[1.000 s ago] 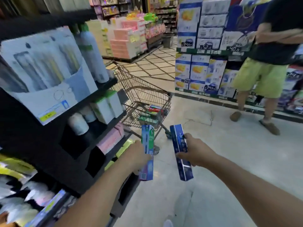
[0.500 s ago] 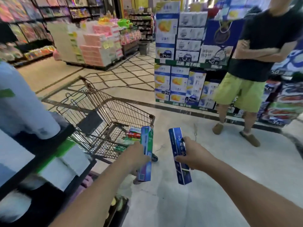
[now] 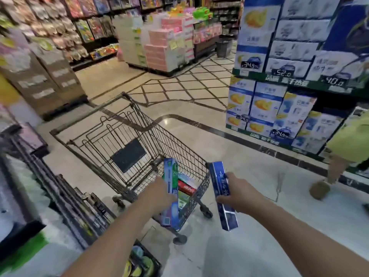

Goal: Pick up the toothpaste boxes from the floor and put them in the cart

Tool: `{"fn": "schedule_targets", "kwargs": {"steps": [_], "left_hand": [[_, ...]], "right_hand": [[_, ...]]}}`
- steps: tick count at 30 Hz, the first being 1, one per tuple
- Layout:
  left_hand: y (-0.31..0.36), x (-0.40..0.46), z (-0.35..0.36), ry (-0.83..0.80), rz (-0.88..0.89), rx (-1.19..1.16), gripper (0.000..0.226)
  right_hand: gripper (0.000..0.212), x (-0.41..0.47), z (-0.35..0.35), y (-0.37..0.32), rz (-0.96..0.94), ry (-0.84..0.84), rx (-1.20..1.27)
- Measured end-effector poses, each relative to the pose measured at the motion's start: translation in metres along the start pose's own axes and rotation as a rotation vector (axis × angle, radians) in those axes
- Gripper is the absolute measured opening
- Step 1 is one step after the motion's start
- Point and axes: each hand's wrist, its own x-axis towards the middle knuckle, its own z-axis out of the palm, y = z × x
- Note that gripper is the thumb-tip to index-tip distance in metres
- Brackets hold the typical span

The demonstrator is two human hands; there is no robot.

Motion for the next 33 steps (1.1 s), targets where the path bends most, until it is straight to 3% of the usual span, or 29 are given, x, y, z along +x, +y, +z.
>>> {"fn": "schedule_targets", "kwargs": {"steps": [8, 12, 16, 21, 33], "left_hand": [[-0.029, 0.098, -0.017, -0.007, -0.149, -0.140, 0.026], [-0.050, 0.150, -0.014, -0.037, -0.233, -0.218, 0.044], [-0.069, 0.195, 0.002, -0.069, -0.280, -0.314, 0.048], [-0.084, 0.245, 0.041, -0.089, -0.425, -0.448, 0.079], [-0.081, 0.352, 0.184, -0.095, -0.740, -0.662, 0.085]], "right_hand": [[0.067, 0.126, 0.014, -0.043, -0.142, -0.136, -0.068], [0.063, 0.187, 0.029, -0.068, -0.143, -0.185, -0.115], [0.050, 0.242, 0.049, -0.089, -0.155, -0.245, -0.184], [0.050, 0.310, 0.092, -0.101, -0.168, -0.340, -0.294], [0.066, 0.428, 0.230, -0.046, -0.183, -0.595, -0.505]]}}
